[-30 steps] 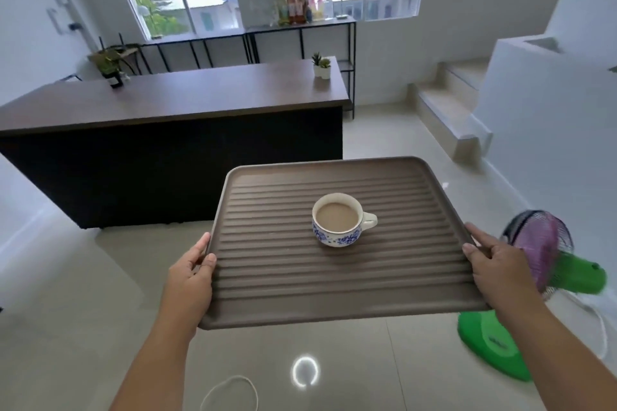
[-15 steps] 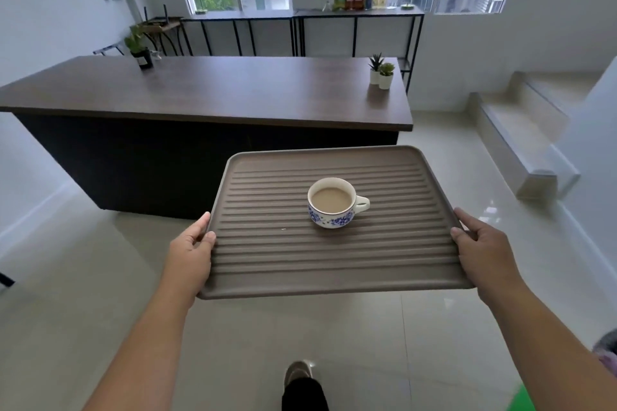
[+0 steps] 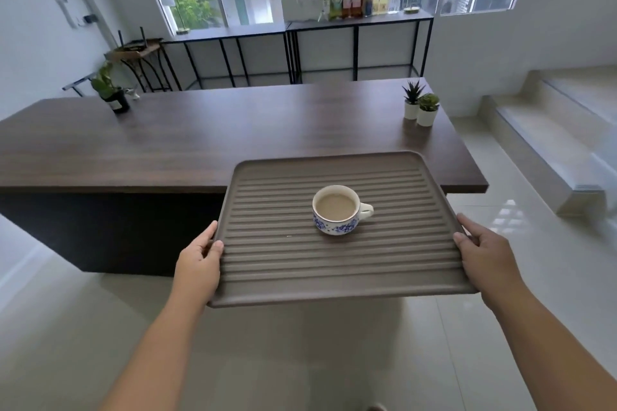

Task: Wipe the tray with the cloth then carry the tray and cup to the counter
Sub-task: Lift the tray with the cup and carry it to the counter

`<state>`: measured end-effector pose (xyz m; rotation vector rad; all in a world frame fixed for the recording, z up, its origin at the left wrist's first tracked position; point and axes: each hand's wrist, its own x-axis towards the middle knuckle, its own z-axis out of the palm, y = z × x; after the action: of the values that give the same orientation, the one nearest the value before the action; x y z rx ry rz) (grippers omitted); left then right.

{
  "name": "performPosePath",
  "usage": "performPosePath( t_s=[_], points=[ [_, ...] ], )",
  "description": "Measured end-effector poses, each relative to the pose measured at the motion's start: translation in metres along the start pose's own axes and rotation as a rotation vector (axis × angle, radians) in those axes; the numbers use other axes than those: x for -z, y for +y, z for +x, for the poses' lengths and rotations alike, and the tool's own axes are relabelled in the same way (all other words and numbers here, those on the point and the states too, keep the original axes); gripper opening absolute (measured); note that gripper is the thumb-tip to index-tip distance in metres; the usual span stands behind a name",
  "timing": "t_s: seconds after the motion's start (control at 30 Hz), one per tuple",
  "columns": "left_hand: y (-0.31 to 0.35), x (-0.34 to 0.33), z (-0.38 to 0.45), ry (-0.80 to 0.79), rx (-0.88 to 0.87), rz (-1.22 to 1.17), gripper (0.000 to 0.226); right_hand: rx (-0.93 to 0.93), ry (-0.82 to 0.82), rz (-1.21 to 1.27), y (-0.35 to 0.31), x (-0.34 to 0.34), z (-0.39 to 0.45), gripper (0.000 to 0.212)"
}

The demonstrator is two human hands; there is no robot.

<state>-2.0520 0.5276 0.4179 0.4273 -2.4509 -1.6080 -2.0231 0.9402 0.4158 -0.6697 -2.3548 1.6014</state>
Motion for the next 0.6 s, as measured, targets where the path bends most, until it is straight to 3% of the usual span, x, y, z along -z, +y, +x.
performPosePath(
  t_s=[0.6],
  points=[
    [0.017, -0.078, 0.259, -0.018, -0.012, 0.169, 0.044, 0.072, -0.059, -0.173, -0.044, -0.118, 0.229, 0.043]
  ],
)
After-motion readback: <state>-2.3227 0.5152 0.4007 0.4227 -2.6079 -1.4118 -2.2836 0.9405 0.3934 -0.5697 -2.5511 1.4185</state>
